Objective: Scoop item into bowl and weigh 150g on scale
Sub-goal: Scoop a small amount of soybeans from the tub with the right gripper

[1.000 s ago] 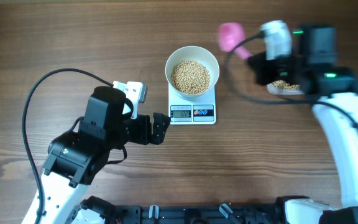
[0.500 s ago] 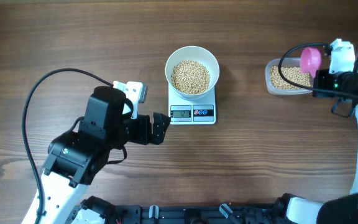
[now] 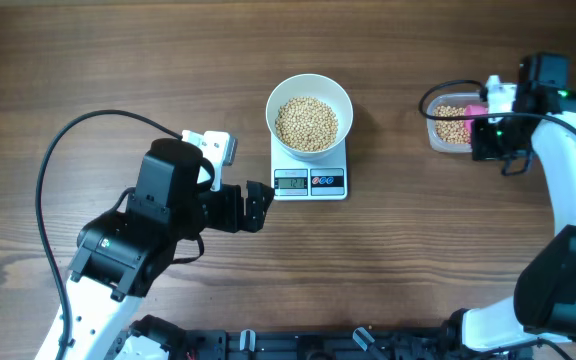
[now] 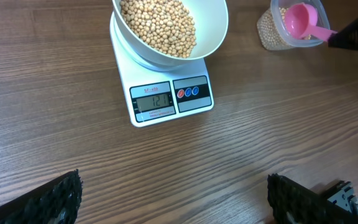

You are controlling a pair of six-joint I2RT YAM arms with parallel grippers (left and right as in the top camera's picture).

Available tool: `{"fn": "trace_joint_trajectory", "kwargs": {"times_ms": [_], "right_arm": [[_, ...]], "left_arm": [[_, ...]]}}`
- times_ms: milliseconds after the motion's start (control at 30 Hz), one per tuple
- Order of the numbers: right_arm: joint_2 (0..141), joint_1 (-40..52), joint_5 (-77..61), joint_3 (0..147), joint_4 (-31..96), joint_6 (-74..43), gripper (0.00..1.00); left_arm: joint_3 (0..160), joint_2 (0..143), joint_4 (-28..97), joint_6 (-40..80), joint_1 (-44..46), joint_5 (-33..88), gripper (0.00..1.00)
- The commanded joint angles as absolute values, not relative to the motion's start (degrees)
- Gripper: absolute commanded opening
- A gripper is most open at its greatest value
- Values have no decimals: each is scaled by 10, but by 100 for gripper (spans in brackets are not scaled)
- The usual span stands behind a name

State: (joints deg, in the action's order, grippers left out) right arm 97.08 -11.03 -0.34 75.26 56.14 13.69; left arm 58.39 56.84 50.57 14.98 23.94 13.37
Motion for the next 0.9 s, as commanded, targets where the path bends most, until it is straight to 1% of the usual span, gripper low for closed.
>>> {"fn": "trace_joint_trajectory", "kwargs": {"times_ms": [0,67,367,500,633,733,867], "right_arm": [[988,-81,15,754,564,119,4],[988,-76,12,754,565,118,4],[988,-84,-93,754,564,124,4],[988,-127,-162,754,563,135,5],[988,-190,-278,754,564,155,5],[988,-224,-301,754,567,165,4],[989,-232,-321,754,569,167,4]], "left_arm": [[581,570,506,155,243,139,100],[581,570,506,155,243,139,100],[581,570,506,155,243,139,100],[581,570,506,155,243,139,100],[581,570,506,155,243,139,100],[581,570,506,155,243,139,100],[581,570,506,155,243,139,100]]}}
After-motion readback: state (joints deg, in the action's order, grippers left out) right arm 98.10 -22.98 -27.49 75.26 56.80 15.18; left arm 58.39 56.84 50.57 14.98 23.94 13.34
